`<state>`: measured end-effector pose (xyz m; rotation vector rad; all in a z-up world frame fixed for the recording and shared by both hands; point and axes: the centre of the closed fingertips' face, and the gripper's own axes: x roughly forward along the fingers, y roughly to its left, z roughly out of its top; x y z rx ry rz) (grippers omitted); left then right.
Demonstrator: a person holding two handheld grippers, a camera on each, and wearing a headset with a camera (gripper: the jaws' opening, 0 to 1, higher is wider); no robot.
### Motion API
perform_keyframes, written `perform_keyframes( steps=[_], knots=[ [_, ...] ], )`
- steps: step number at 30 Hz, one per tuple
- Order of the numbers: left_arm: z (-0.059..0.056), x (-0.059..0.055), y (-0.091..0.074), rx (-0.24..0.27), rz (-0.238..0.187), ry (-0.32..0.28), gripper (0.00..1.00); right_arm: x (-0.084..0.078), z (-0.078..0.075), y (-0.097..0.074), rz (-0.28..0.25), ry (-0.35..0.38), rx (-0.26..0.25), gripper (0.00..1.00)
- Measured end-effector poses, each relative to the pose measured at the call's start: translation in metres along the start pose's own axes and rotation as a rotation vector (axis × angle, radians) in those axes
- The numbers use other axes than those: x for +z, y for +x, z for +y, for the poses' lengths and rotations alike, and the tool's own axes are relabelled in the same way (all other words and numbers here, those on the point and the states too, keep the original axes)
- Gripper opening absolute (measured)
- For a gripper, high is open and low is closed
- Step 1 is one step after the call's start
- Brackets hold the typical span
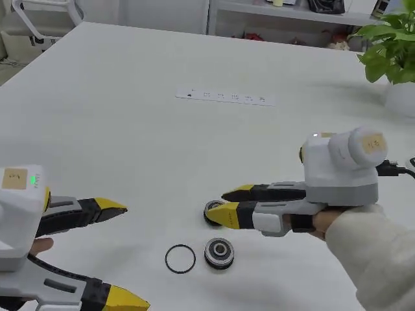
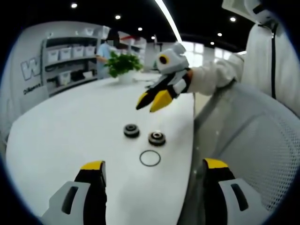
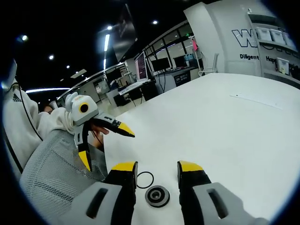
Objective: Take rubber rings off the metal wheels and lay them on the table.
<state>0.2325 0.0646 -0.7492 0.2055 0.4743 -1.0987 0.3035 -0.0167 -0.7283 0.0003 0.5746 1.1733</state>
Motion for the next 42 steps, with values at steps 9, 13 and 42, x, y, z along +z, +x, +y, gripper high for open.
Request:
perform_keyframes(
  steps=[9,13,42],
  knots=[
    [0.001,0.021,-0.003,0.01,-0.04,0.019,0.85,-0.011,-0.005,-0.011,0.028,-0.02,0.017,0.32],
    [-0.002,0.034,-0.003,-0.018,-0.07,0.019,0.84,-0.024,-0.008,-0.01,0.072,-0.032,0.031,0.32],
    [0.006,0.099,0.062,-0.065,-0.102,0.165,0.76,-0.085,-0.002,-0.004,0.283,-0.076,0.121,0.32]
  ],
)
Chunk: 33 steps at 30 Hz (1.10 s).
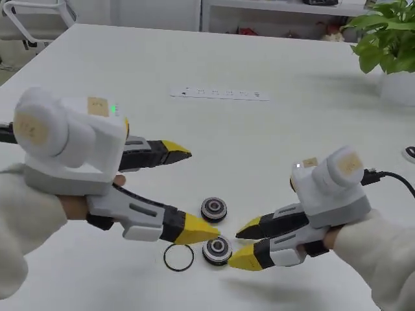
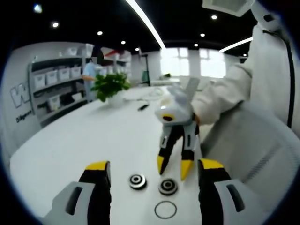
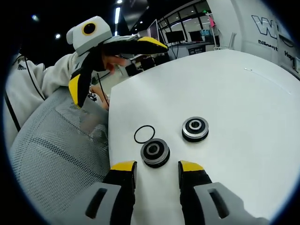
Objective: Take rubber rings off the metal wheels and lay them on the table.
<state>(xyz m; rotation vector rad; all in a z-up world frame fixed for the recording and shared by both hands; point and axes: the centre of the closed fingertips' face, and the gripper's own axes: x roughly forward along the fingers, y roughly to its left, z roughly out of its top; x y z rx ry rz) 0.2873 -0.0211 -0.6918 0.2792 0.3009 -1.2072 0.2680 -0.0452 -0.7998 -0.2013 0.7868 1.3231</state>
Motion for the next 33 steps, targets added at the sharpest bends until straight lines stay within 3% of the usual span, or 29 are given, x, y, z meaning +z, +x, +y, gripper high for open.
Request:
perform_keyframes(
  steps=[4,11,21,33],
  knots=[
    [-0.004,-0.007,0.015,-0.006,0.004,0.0,0.72,0.0,0.001,0.001,-0.001,-0.01,0.003,0.32],
    [-0.021,-0.037,0.03,-0.046,0.076,0.047,0.62,-0.002,0.002,0.003,0.008,-0.032,0.006,0.3],
    [-0.022,-0.057,0.038,-0.04,0.113,0.076,0.48,-0.005,0.005,0.007,0.025,-0.062,0.015,0.27],
    [-0.021,-0.08,0.043,-0.031,0.157,0.031,0.33,-0.004,0.004,0.009,0.023,-0.1,0.003,0.22]
  ],
)
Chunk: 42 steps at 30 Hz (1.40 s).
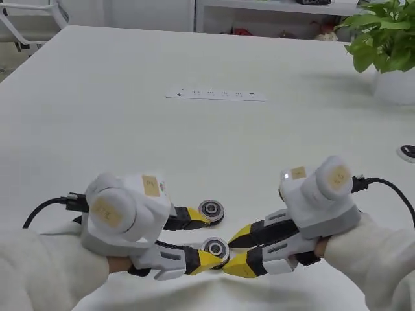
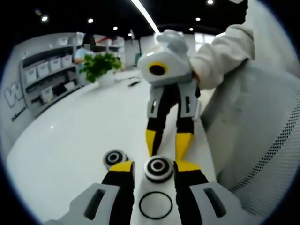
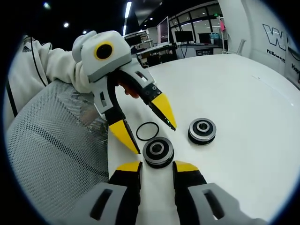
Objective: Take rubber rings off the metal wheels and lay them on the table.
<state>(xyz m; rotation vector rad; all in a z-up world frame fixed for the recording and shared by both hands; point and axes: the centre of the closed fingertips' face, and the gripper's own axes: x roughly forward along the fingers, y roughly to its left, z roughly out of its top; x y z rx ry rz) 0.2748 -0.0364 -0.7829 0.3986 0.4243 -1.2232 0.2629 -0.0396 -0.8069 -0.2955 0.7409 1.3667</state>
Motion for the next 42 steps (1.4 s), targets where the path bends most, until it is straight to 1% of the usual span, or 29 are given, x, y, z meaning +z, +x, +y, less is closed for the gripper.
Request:
perform_keyframes(
  steps=[7,17,20,22,31,32,35,40,42],
  knots=[
    [-0.0022,-0.001,0.003,-0.005,-0.003,-0.007,0.25,-0.0013,-0.001,0.0012,0.006,-0.016,-0.003,0.19],
    [-0.0047,-0.0041,0.0052,-0.015,0.008,-0.013,0.2,-0.001,-0.0039,0.001,0.004,-0.025,-0.015,0.16],
    [-0.0054,-0.0037,0.0062,-0.019,0.003,-0.021,0.18,-0.001,-0.004,0.0012,0.003,-0.025,-0.014,0.15],
    [-0.0075,-0.0037,0.0065,-0.03,0.001,-0.025,0.16,-0.0014,-0.0042,0.0014,0.005,-0.029,-0.015,0.15],
    [-0.0064,-0.0052,0.0065,-0.024,-0.01,-0.048,0.16,-0.0023,-0.0043,0.0014,0.009,-0.029,-0.016,0.13],
    [-0.0053,-0.0059,0.0057,-0.018,-0.006,-0.044,0.15,-0.0026,-0.0044,0.0013,0.01,-0.031,-0.016,0.12],
    [-0.0064,-0.0047,0.005,-0.022,-0.009,-0.047,0.15,-0.0035,-0.0058,0.0003,0.016,-0.038,-0.02,0.09],
    [-0.0067,-0.0041,0.0047,-0.022,-0.01,-0.047,0.15,-0.0035,-0.0066,-0.0005,0.017,-0.04,-0.023,0.06],
    [-0.0066,-0.0039,0.0048,-0.022,-0.01,-0.047,0.15,-0.0034,-0.0086,-0.0012,0.015,-0.042,-0.031,0.04]
  ],
)
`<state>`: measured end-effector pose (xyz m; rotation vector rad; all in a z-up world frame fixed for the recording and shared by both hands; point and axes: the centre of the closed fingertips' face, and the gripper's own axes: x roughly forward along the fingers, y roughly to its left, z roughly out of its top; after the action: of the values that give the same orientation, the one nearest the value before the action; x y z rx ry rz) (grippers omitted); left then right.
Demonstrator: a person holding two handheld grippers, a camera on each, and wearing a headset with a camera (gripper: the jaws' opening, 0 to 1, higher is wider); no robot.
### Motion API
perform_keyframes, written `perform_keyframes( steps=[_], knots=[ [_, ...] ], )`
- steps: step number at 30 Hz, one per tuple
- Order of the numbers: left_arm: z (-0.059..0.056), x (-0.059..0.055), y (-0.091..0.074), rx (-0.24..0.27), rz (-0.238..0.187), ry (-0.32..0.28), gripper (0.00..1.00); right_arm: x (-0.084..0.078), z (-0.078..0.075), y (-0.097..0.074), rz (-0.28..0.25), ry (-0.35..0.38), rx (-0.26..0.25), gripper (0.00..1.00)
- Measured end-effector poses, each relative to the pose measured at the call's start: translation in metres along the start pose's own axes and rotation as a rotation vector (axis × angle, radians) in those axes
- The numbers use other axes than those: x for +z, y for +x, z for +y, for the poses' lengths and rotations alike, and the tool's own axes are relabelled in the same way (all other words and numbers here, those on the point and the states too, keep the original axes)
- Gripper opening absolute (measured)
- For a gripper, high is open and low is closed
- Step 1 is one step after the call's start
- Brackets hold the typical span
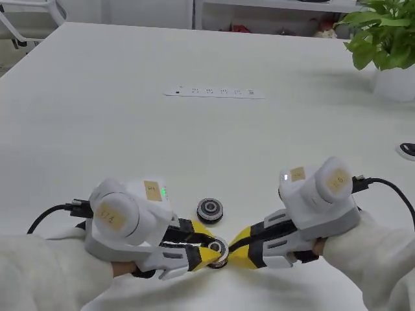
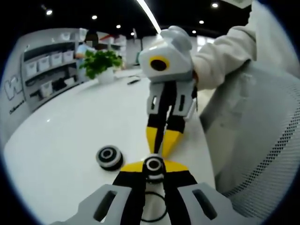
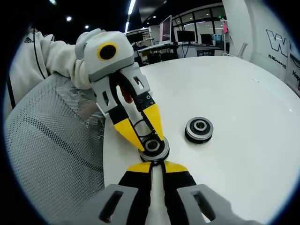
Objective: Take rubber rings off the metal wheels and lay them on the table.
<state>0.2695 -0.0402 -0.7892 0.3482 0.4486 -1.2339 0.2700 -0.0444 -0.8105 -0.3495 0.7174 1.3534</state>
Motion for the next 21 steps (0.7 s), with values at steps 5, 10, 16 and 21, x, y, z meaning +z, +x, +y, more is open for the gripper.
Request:
perform_keyframes(
  steps=[5,10,16,21],
  knots=[
    [0.0002,0.0002,0.0004,0.0,-0.002,-0.001,0.15,0.0001,-0.0014,0.0001,0.0,0.016,-0.006,0.01],
    [0.0006,0.0003,0.0014,0.001,-0.004,-0.003,0.15,-0.0006,-0.0032,-0.0001,0.001,0.06,-0.012,0.0],
    [0.001,0.0003,0.002,0.002,-0.007,-0.006,0.15,-0.0009,-0.0049,-0.001,0.005,0.125,-0.017,0.0],
    [0.0012,0.0002,0.0024,0.003,-0.009,-0.004,0.14,-0.0002,-0.0061,-0.0032,-0.005,0.174,-0.017,0.0]
  ],
)
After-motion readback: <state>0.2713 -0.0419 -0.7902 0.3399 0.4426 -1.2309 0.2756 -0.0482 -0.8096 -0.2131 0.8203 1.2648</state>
